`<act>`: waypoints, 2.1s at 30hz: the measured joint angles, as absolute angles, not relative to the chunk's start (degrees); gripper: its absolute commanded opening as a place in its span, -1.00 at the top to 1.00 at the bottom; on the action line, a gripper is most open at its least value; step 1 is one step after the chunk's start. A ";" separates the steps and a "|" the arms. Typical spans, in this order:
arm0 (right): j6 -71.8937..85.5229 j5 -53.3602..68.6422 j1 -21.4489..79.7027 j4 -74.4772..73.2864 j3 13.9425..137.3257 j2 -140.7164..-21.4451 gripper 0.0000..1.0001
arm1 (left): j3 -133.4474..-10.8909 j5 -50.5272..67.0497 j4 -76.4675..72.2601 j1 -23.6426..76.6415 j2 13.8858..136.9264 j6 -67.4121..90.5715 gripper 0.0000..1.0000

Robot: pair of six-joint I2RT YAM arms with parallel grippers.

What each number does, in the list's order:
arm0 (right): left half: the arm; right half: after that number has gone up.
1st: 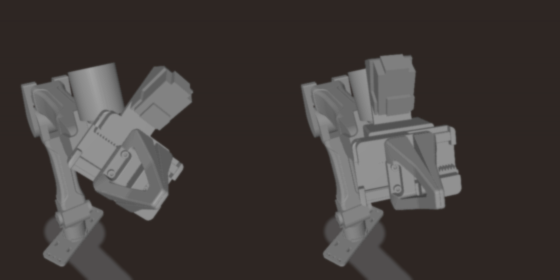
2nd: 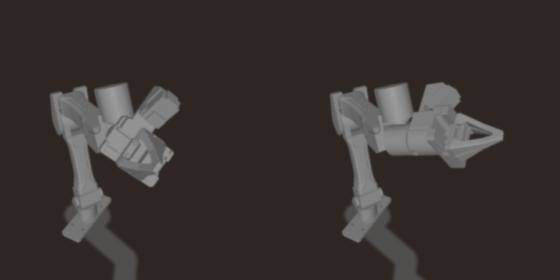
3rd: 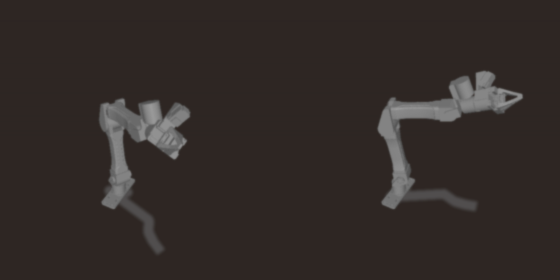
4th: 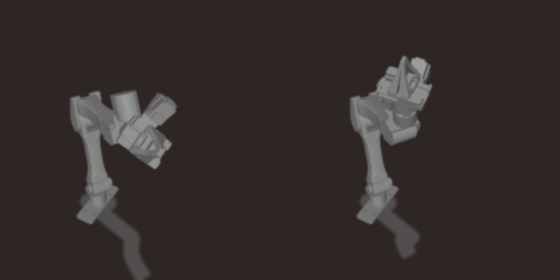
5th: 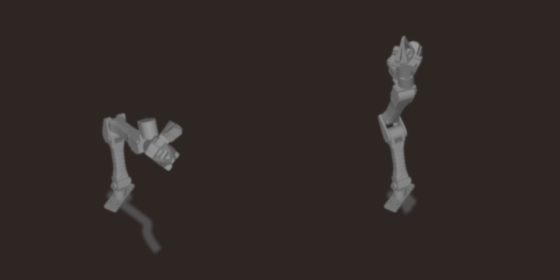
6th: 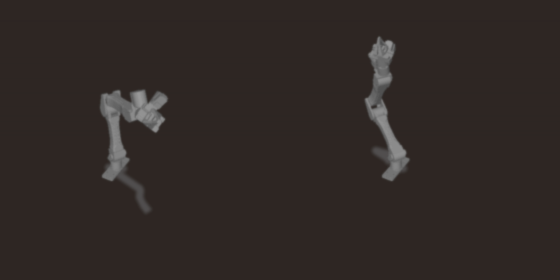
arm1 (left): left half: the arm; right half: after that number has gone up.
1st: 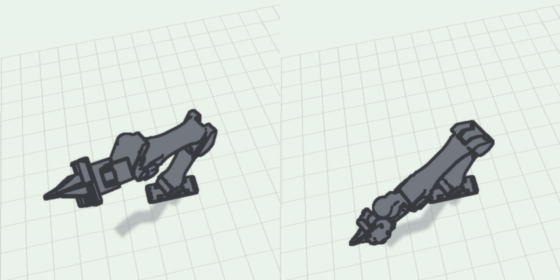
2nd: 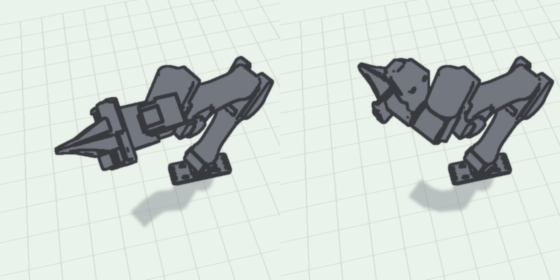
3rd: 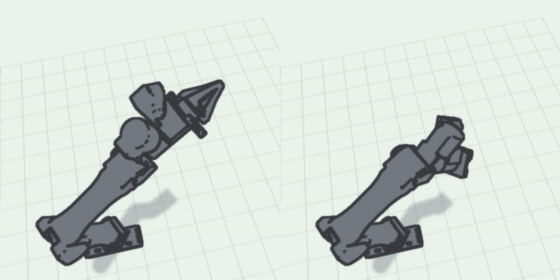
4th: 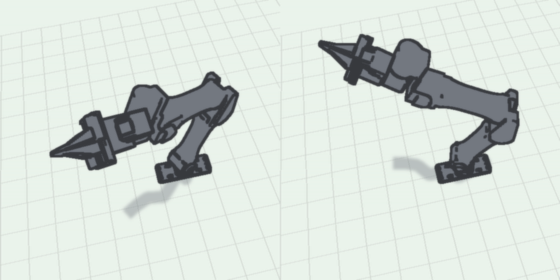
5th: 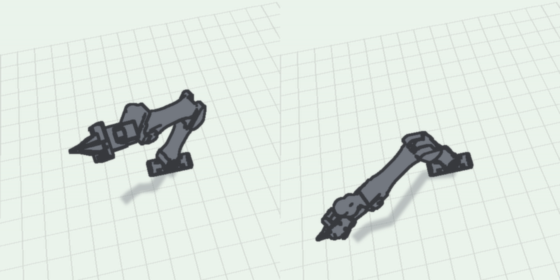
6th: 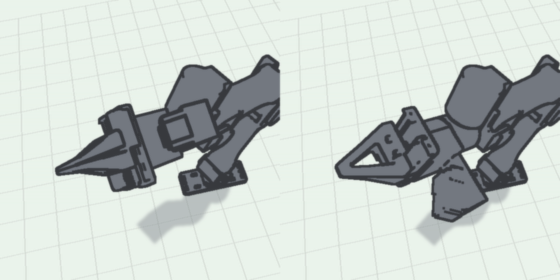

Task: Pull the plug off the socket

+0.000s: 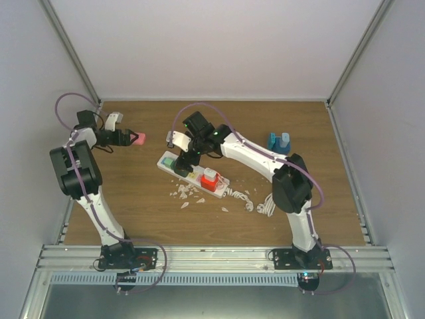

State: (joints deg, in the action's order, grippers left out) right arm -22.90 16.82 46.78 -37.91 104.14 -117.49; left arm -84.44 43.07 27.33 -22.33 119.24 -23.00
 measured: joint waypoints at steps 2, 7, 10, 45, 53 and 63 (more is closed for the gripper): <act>-22.59 16.01 47.33 -38.81 105.97 -119.59 -0.96 | -82.91 42.96 27.24 -22.33 117.01 -24.18 -0.98; -22.00 13.80 47.94 -40.42 108.88 -124.33 -0.94 | -78.30 42.70 27.31 -22.33 111.68 -27.88 -0.98; -21.96 12.45 47.94 -41.43 109.38 -126.17 -0.91 | -74.96 42.35 27.73 -22.33 108.57 -30.44 -0.98; -29.28 16.88 48.25 -42.06 95.57 -118.91 0.13 | -54.17 63.46 50.22 -17.85 94.87 -93.23 -0.25; -31.68 18.26 48.27 -41.91 90.70 -115.59 -0.19 | -46.78 59.27 42.50 -7.68 88.20 -90.65 -0.20; -29.50 19.66 48.31 -40.93 89.56 -115.18 -0.59 | -46.30 53.80 35.55 -2.35 87.70 -85.62 -0.13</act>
